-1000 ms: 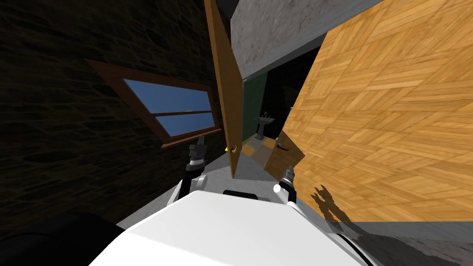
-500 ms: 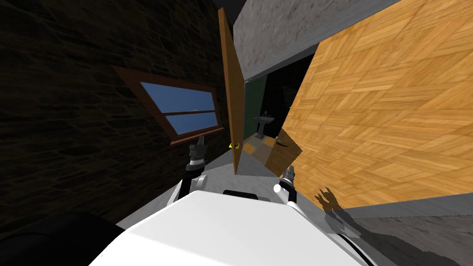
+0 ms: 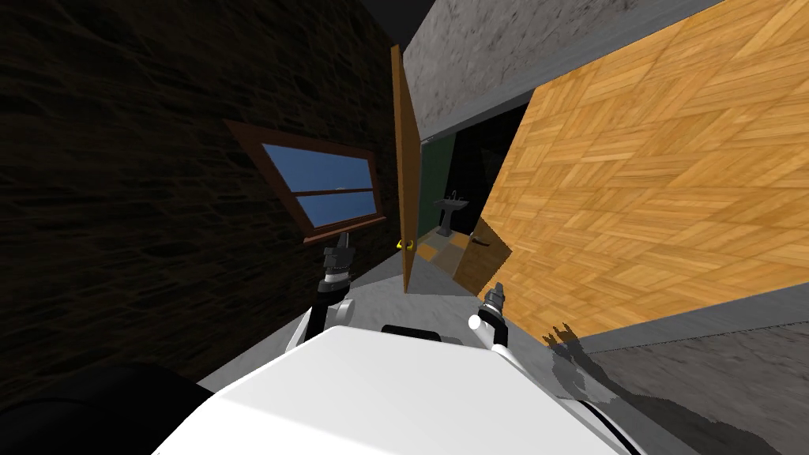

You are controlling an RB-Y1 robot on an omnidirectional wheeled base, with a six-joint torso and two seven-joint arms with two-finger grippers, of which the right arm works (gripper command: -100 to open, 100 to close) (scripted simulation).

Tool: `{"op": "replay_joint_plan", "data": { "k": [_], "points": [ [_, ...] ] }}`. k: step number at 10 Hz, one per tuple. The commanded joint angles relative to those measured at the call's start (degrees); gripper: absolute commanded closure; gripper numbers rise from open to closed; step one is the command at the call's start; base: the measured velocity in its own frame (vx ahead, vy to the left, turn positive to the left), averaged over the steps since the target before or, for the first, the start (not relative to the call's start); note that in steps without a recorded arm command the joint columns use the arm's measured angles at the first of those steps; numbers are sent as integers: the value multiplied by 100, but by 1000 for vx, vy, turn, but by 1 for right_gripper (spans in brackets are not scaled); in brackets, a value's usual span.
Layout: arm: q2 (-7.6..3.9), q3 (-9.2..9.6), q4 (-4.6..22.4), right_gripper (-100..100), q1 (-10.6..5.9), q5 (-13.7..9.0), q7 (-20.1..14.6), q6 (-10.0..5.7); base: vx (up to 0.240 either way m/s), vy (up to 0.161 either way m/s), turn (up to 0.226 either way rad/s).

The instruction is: Pull the door open

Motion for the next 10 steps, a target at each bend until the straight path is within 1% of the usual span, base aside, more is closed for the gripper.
{"op": "replay_joint_plan", "data": {
  "k": [1, 6, 10],
  "points": [
    [-5, -19, 8, -100, -3, 45, -4, -13, -168, 101, -16],
    [-17, -87, 6, -100, -8, 189, -4, -46, -169, 106, -19],
    [-22, -153, 6, -100, -9, 333, -3, -74, -142, 97, -20]
  ]
}}
